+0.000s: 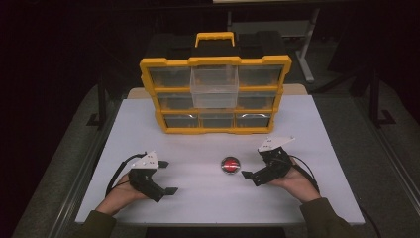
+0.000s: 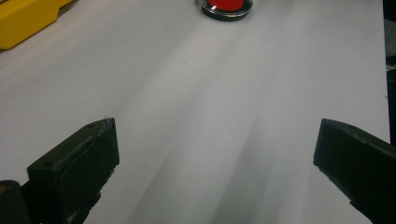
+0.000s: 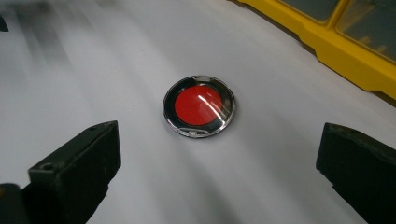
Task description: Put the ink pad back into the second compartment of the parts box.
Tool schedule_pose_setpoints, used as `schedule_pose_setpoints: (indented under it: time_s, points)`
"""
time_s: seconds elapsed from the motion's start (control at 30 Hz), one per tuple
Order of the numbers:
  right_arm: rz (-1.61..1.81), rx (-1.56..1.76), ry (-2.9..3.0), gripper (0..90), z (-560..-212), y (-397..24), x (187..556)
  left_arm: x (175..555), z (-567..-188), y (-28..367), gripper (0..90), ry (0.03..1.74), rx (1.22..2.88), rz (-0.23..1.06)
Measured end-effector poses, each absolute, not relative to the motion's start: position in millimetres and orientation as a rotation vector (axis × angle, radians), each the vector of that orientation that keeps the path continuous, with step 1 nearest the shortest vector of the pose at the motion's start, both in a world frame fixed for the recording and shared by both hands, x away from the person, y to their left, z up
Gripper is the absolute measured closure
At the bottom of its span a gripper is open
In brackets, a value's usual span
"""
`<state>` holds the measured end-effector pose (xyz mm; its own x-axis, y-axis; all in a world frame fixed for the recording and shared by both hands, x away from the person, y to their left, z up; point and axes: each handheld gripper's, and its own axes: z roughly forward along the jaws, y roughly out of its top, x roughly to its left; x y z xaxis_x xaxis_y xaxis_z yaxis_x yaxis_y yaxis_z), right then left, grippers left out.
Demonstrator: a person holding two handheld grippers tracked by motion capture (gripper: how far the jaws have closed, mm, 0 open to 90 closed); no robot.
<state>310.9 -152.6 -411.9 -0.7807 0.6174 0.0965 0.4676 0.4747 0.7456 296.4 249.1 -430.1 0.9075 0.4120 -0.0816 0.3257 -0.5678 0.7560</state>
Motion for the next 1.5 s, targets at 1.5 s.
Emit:
schedule_pose_setpoints:
  time_s: [1.5]
  points:
    - [1.202,0.880,2.561,0.0,-398.1,-121.5,340.6,296.5,-428.7,250.2,0.0,0.527,2.211,0.127]
